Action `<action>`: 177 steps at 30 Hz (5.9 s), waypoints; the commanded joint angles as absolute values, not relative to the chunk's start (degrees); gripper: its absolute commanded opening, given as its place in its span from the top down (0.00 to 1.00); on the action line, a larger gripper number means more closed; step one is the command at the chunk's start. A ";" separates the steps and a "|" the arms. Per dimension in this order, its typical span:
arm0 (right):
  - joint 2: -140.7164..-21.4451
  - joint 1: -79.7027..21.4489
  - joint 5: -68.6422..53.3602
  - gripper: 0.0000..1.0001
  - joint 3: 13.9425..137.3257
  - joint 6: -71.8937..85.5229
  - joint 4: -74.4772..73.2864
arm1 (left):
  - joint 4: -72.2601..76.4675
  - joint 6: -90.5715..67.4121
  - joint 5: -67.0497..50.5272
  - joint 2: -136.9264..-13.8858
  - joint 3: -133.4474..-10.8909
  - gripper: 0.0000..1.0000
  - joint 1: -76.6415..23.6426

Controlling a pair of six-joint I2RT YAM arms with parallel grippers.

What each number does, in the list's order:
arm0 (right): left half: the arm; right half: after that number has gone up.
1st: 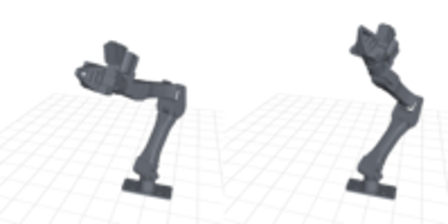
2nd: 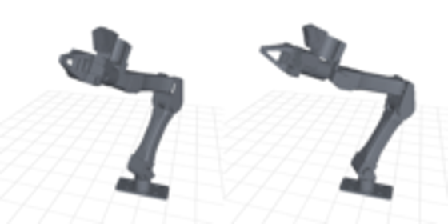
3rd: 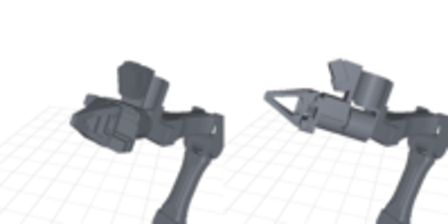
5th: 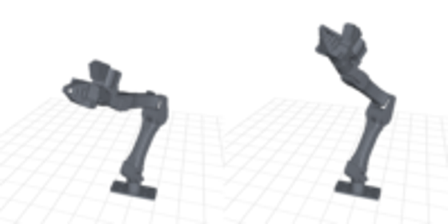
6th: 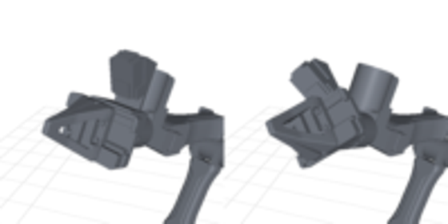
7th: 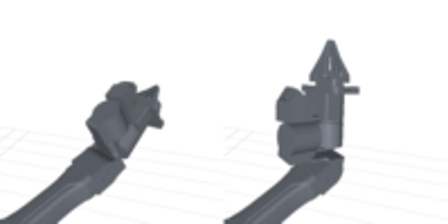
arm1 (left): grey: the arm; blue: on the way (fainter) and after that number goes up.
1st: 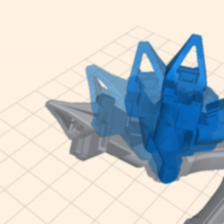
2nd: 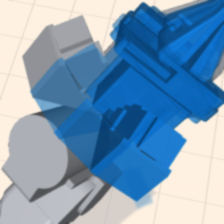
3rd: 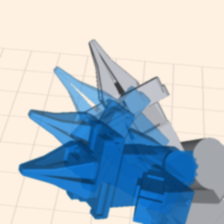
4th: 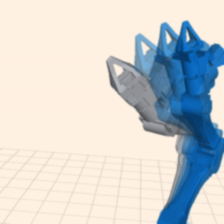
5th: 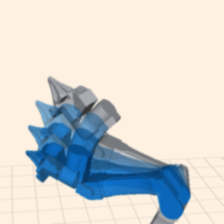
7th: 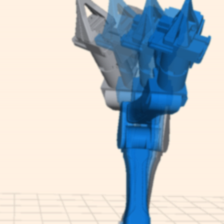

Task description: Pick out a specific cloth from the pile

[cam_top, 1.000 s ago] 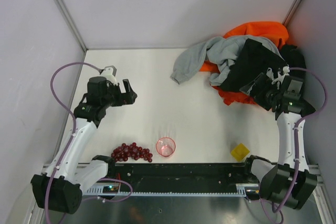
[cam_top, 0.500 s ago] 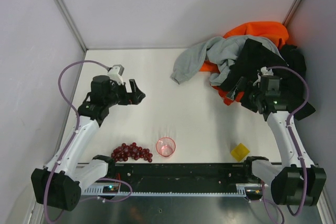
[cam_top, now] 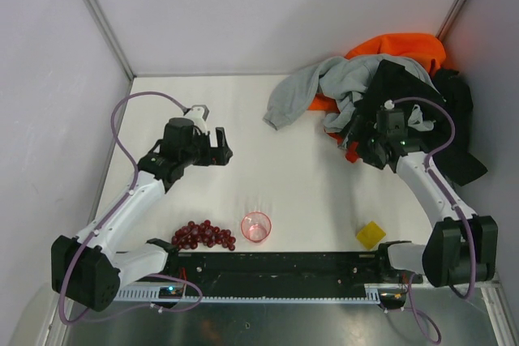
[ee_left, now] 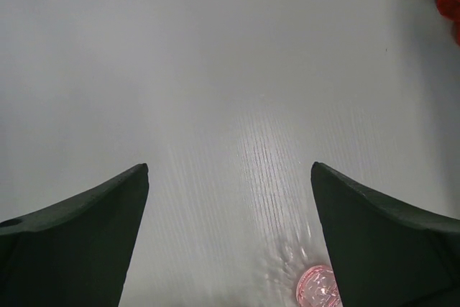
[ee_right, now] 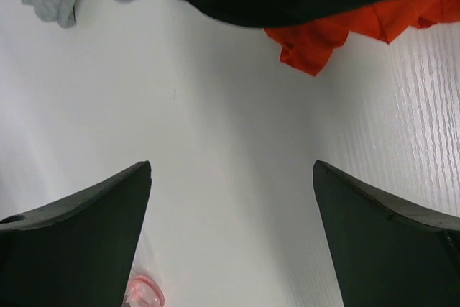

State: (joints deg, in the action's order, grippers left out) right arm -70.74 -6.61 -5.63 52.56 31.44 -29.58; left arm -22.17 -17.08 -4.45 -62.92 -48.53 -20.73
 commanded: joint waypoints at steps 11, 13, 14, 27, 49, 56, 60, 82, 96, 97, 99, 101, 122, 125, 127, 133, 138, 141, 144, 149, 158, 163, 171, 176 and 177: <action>-85.73 -8.07 2.96 0.01 68.71 37.32 -26.88 | -21.55 -19.49 -2.78 -63.33 -48.77 0.00 -21.70; -88.27 -8.08 2.78 0.01 70.90 37.81 -26.63 | -21.51 -19.37 -2.89 -63.51 -48.86 0.00 -21.82; -89.75 -8.08 2.71 0.01 72.10 38.24 -26.54 | -21.48 -19.36 -2.90 -63.62 -48.91 0.00 -21.85; -109.79 -7.87 2.08 0.01 88.41 38.25 -34.57 | -20.53 -18.77 -4.17 -64.09 -49.02 0.00 -21.97; -105.29 -2.81 -7.72 0.87 86.25 33.31 -30.74 | -20.22 -18.37 -4.87 -64.09 -48.93 0.00 -22.06; -103.05 0.34 -10.22 1.00 93.40 31.02 -33.46 | -20.28 -18.37 -5.26 -64.01 -48.98 0.00 -22.14; -103.25 3.53 -11.47 1.00 100.21 29.58 -35.64 | -20.25 -18.37 -5.21 -63.95 -48.96 0.00 -22.19; -112.76 15.53 2.82 1.00 128.52 26.55 -39.86 | -20.24 -18.28 -4.90 -64.60 -48.93 0.00 -22.65; -131.72 19.61 -4.33 1.00 119.53 28.77 -43.49 | -20.27 -17.92 -4.66 -66.24 -49.31 0.00 -22.85; -133.01 19.87 -4.85 1.00 119.44 28.54 -44.07 | -20.29 -17.79 -4.66 -66.25 -49.40 0.00 -22.85; -135.47 20.30 -5.83 1.00 118.94 27.90 -45.23 | -20.30 -17.54 -4.61 -66.11 -49.68 0.00 -22.85; -137.20 20.48 -6.25 1.00 118.06 27.26 -45.89 | -20.35 -17.11 -4.65 -65.77 -50.06 0.00 -22.90; -124.10 20.92 -7.46 0.32 107.27 22.31 -47.11 | -20.40 -17.71 -9.34 -59.68 -54.76 0.00 -22.76; -116.48 21.49 -9.00 0.22 102.46 23.04 -44.88 | -20.45 -18.34 -10.51 -58.80 -54.38 0.00 -22.81; -112.22 21.59 -9.61 0.17 100.02 23.14 -43.67 | -20.40 -18.65 -10.78 -58.14 -54.00 0.00 -22.77; -103.03 21.70 -11.97 0.08 97.74 22.69 -45.19 | -20.59 -19.19 -10.73 -55.94 -52.81 0.00 -22.74; -95.79 21.71 -14.92 0.03 96.12 22.40 -46.27 | -21.03 -19.43 -10.61 -55.08 -52.12 0.00 -22.71; -91.82 21.71 -16.64 0.01 94.30 22.29 -46.41 | -21.15 -19.67 -10.99 -55.08 -51.67 0.00 -22.72; -87.68 21.52 -18.60 0.01 91.99 21.95 -45.92 | -21.27 -19.83 -11.16 -55.26 -51.28 0.00 -22.74; -82.55 19.83 -19.68 0.01 88.25 21.51 -45.06 | -21.28 -19.99 -11.67 -56.30 -51.26 0.00 -22.69; -82.42 9.14 -16.64 0.10 81.91 19.57 -42.05 | -21.25 -20.87 -14.05 -61.29 -53.74 0.00 -22.69; -87.56 4.43 -15.92 0.20 80.42 19.07 -39.34 | -21.20 -21.41 -15.70 -64.28 -55.71 0.00 -22.72; -96.43 2.40 -17.95 0.64 80.74 18.86 -34.62 | -20.57 -23.00 -19.01 -69.61 -60.37 0.00 -23.04; -102.39 2.77 -17.00 0.86 84.70 18.25 -35.40 | -18.61 -26.02 -19.83 -73.43 -62.53 0.00 -24.36; -103.84 3.01 -16.63 0.89 85.99 18.05 -36.11 | -18.00 -26.77 -19.37 -73.94 -62.82 0.00 -24.84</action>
State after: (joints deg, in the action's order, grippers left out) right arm -100.18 2.55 -17.41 80.86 19.18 -36.71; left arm -20.69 -23.16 -17.80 -72.10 -59.66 -23.16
